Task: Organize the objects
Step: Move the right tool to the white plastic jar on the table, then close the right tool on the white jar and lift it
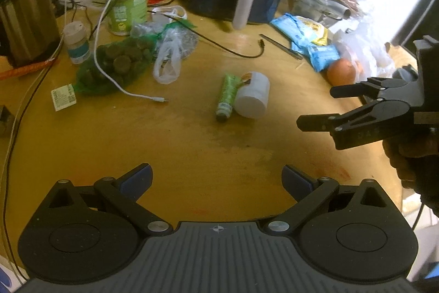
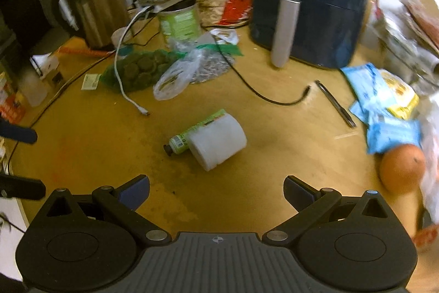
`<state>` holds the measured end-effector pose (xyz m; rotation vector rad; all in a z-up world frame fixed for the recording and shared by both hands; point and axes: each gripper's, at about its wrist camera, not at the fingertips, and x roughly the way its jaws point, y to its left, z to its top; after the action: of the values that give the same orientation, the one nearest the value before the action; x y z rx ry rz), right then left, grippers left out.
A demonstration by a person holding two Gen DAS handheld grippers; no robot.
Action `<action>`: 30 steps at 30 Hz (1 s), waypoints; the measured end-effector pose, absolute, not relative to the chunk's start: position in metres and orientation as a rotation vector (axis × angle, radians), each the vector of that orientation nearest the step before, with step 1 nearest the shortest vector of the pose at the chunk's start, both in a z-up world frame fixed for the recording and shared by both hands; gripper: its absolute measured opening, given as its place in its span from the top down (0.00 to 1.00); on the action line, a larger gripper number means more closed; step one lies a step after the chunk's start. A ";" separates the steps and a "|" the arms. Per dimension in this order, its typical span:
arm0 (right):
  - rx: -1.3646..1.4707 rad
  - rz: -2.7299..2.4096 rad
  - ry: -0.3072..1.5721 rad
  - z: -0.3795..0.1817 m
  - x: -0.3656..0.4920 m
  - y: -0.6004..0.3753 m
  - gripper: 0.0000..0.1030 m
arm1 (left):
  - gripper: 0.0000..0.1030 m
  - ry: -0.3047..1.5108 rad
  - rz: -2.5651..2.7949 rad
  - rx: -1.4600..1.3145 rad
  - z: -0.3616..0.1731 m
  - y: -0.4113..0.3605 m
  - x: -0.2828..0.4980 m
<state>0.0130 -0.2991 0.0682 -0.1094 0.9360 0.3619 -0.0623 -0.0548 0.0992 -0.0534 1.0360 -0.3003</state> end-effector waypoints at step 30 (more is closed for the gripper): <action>-0.423 0.508 0.878 0.004 0.087 -0.246 0.30 | 0.01 1.077 -0.224 -0.149 0.091 -0.009 -0.063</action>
<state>0.0867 -0.2464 0.0041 -0.4234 0.8784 0.5079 -0.0627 -0.0094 0.0912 -0.1487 1.0774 -0.2243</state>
